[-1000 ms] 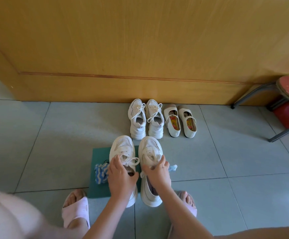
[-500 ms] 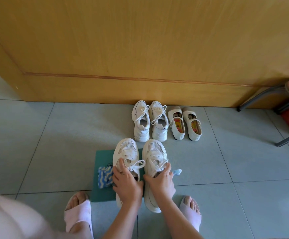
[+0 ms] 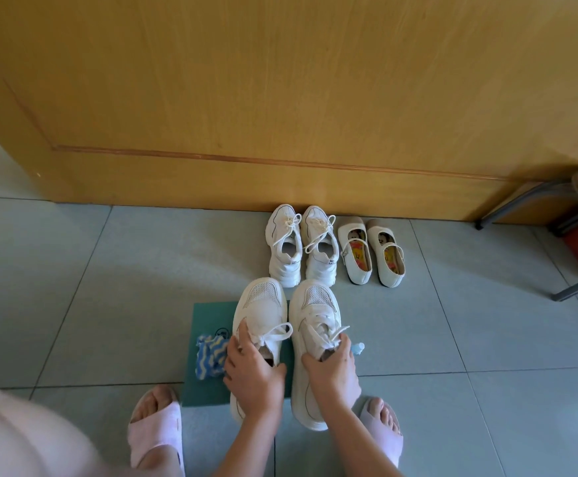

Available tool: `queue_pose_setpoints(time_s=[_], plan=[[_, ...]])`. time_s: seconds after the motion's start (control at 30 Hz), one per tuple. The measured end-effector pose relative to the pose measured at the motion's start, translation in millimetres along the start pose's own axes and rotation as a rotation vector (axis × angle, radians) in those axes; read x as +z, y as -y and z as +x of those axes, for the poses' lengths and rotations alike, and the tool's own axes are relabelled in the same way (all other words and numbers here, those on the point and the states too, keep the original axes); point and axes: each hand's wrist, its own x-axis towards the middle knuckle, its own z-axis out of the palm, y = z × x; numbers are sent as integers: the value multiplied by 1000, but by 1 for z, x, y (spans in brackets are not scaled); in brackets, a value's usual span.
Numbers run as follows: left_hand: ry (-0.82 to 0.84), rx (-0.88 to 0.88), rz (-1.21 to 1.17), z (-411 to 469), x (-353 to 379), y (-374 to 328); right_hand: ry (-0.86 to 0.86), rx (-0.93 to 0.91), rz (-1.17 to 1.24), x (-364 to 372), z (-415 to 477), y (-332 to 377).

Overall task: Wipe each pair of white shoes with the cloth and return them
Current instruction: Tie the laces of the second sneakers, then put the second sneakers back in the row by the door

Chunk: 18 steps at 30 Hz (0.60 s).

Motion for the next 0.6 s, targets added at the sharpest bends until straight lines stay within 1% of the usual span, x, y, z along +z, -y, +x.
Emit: queue_pose_setpoints(time_s=[0.17, 0.33, 0.5, 0.6], plan=[[-93, 85, -135, 16, -23, -17, -14, -66, 59, -16, 4, 28], [-164, 124, -260, 63, -62, -33, 10, -166, 97, -15, 14, 87], [-204, 95, -215, 137, -94, -36, 75, -248, 74, 14, 39, 154], [-200, 62, -199, 184, -101, -39, 120, -245, 67, 40, 60, 190]])
